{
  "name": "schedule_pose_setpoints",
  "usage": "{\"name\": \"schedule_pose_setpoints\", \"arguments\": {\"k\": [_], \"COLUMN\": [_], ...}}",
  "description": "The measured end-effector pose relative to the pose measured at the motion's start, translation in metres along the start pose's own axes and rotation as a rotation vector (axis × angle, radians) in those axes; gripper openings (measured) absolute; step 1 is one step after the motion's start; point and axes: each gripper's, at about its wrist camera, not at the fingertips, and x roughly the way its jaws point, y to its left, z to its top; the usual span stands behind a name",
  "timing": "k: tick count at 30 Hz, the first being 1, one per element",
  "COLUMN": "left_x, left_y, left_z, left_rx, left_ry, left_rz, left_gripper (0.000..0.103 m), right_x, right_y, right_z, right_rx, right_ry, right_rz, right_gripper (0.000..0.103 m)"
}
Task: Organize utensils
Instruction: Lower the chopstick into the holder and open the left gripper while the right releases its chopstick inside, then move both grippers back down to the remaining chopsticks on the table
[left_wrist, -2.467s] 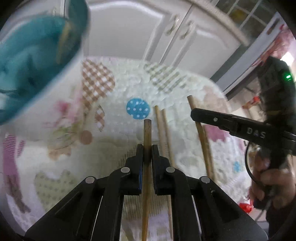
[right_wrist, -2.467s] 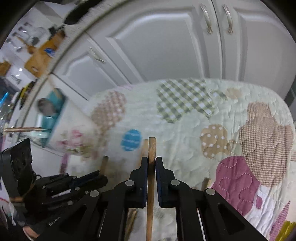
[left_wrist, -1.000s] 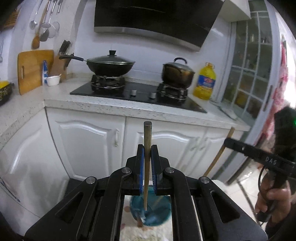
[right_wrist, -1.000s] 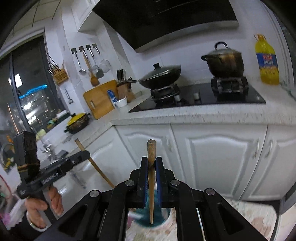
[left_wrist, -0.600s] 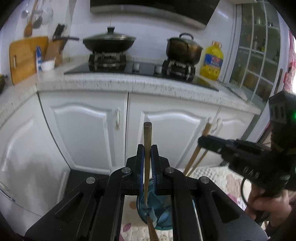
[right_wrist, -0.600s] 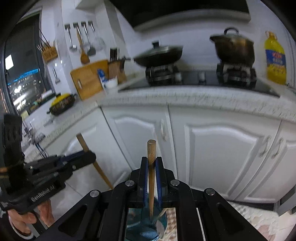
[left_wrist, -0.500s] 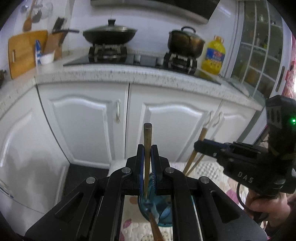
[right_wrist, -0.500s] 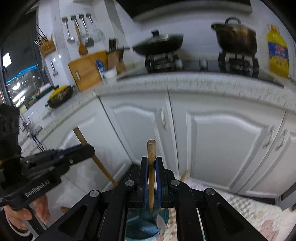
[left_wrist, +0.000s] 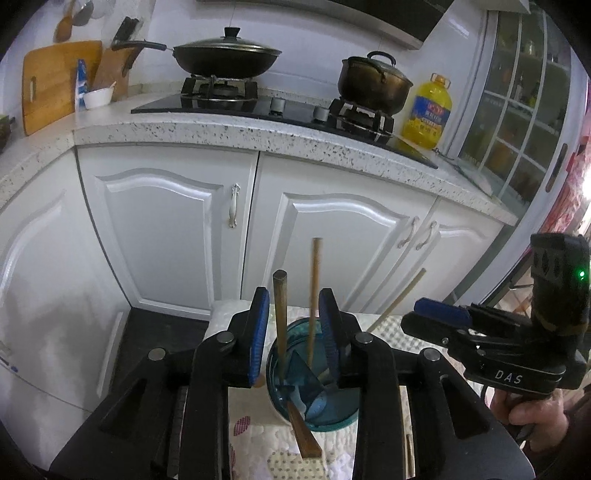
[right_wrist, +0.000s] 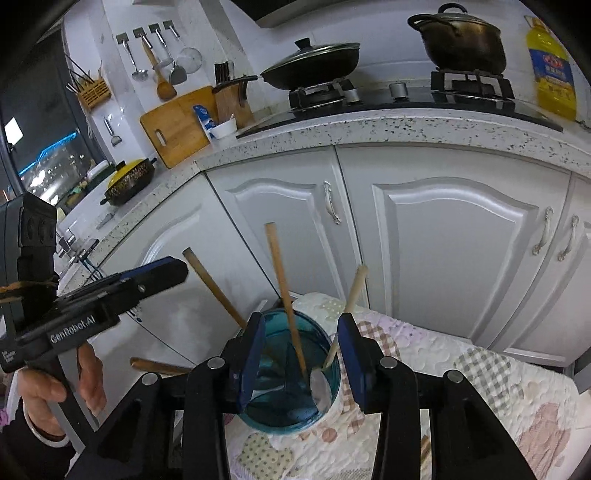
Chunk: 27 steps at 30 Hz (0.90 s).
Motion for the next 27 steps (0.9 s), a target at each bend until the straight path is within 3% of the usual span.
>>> {"name": "schedule_pose_setpoints", "arguments": {"k": [9,18,27], "left_x": [-0.036,-0.068,-0.082], "left_y": [-0.009,-0.025,-0.052], "left_z": [-0.008,-0.023,-0.062], "left_rx": [0.000,0.029,0.072], "left_ry": [-0.050,-0.095,-0.098], "left_rz": [0.042,0.074,0.098], "left_gripper": [0.043,0.050,0.052], "right_x": [-0.006,-0.017,-0.037], "right_y": [0.004,0.008,0.010], "right_z": [-0.023,-0.042,-0.073], "right_rx": [0.011,0.012,0.004], "right_ry": [0.019,0.019,0.015], "right_rz": [-0.052,-0.087,-0.202], "right_gripper": [0.041,0.044,0.047]}}
